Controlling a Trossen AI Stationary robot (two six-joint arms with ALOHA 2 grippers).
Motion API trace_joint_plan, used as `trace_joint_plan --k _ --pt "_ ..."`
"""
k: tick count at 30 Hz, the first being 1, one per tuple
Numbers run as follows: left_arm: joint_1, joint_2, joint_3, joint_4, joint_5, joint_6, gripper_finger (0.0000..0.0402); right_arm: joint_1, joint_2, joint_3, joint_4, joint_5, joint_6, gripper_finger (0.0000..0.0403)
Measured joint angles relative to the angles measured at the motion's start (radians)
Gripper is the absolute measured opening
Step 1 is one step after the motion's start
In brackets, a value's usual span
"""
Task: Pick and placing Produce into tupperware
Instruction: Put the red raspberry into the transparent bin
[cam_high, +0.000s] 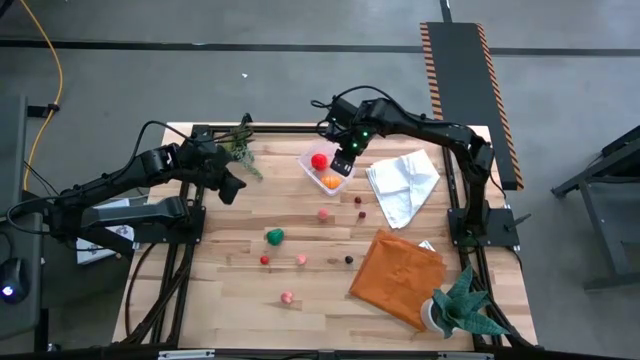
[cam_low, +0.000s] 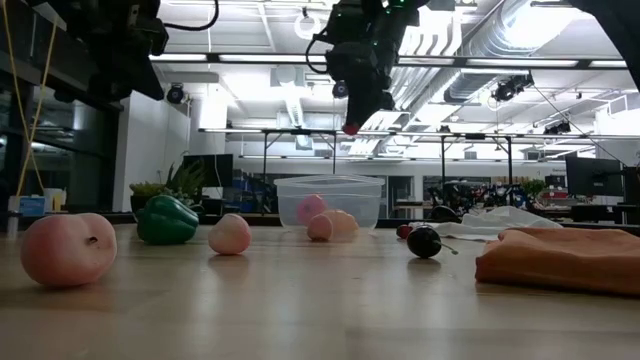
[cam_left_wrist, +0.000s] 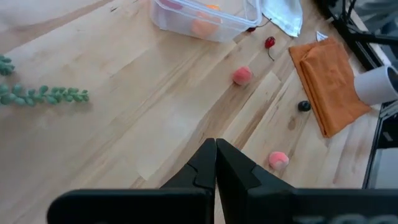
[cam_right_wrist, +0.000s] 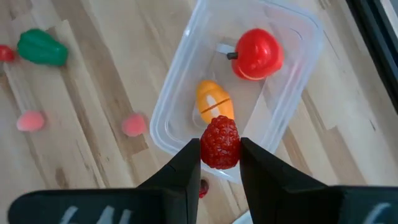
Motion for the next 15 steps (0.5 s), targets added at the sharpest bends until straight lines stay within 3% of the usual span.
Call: trace_joint_plan --k 15 --pt "0.0 0.0 0.0 0.122 -0.034 -0.135 0.0001 0.0 0.0 0.0 0.041 -0.019 -0.226 0.0083"
